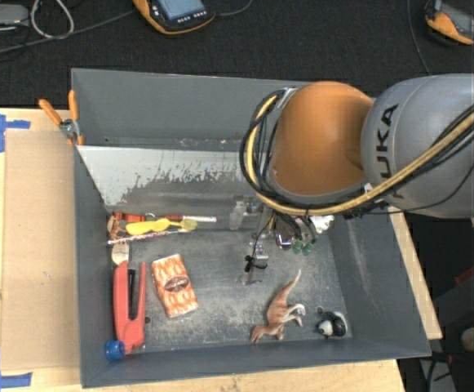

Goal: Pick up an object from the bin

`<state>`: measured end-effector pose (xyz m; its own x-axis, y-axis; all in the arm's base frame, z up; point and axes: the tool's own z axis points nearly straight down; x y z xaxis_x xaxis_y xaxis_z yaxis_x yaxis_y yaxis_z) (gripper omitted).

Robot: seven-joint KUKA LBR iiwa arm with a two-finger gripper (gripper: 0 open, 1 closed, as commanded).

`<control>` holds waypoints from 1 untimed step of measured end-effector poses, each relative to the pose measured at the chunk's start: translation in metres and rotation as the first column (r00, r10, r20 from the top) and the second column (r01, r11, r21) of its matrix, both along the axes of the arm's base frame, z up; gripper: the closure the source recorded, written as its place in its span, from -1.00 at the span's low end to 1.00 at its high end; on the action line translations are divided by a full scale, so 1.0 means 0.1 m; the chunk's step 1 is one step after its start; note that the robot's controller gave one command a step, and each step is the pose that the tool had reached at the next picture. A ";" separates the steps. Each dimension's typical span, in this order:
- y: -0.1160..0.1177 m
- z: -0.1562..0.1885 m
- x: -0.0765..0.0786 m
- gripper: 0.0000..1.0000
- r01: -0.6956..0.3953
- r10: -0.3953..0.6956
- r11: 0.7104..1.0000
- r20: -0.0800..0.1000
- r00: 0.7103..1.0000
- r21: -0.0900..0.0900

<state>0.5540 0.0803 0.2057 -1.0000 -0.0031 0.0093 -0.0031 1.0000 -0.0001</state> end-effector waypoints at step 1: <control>0.00 0.04 0.02 -1.00 0.002 -0.002 1.000 0.008 1.000 0.001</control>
Offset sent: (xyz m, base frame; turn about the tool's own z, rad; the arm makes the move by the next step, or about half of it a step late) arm -0.0008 -0.0341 -0.0402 0.0373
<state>0.5555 0.0798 0.2102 -1.0000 -0.0010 0.0013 -0.0010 1.0000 0.0005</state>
